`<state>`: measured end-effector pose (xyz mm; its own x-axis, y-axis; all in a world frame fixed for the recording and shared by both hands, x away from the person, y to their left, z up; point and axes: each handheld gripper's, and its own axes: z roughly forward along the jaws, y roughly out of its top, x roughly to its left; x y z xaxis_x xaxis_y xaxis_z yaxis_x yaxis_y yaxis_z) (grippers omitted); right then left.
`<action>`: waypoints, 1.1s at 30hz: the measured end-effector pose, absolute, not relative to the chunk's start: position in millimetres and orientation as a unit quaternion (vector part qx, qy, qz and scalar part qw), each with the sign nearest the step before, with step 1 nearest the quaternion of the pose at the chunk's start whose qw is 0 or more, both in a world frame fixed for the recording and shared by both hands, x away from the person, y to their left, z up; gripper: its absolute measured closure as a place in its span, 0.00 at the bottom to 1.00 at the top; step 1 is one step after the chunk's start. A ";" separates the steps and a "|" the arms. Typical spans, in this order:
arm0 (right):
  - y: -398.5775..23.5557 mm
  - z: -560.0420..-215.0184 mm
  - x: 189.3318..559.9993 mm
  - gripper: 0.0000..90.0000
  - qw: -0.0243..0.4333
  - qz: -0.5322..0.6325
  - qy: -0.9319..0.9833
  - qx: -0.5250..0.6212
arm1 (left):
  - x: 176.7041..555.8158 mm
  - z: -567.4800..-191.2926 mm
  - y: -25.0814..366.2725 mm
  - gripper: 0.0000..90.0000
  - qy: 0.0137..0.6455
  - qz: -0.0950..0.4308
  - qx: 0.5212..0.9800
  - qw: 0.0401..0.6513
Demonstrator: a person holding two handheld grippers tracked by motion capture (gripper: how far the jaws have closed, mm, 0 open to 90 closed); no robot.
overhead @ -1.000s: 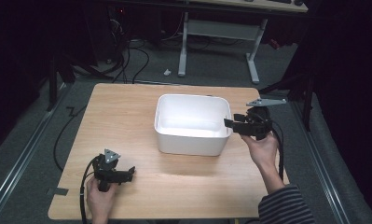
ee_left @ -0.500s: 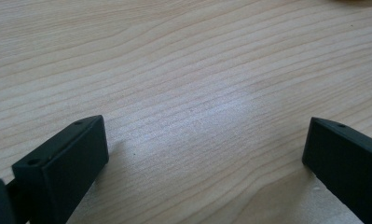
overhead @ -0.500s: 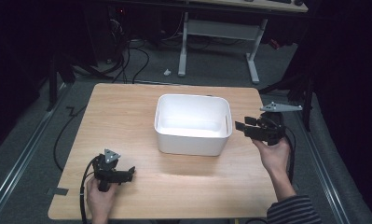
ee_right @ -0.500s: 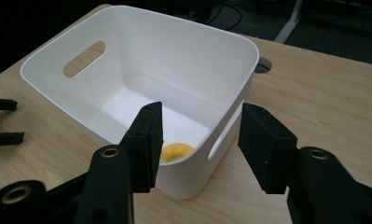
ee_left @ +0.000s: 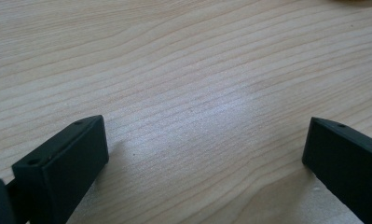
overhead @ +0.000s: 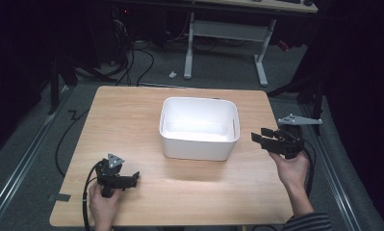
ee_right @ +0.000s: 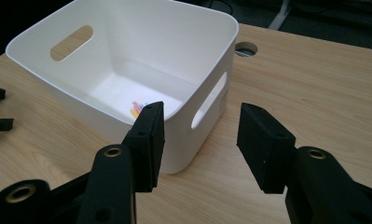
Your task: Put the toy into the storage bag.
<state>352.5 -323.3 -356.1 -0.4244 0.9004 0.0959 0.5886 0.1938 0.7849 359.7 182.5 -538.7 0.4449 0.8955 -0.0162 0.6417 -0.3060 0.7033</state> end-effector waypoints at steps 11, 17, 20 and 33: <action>-330.9 -351.4 335.3 0.58 0.211 0.406 0.739 0.494 | 359.7 -538.7 182.5 0.00 0.490 0.194 0.784 0.327; -340.2 -358.8 326.5 0.57 0.208 0.410 0.733 0.502 | 359.7 -538.7 182.5 0.00 0.490 0.194 0.784 0.327; -345.1 -363.4 323.7 0.57 0.200 0.417 0.730 0.504 | 359.7 -538.7 182.5 0.00 0.490 0.194 0.784 0.327; -349.7 -377.5 312.9 0.57 0.194 0.413 0.729 0.510 | 359.8 -538.7 182.4 0.00 0.490 0.194 0.785 0.327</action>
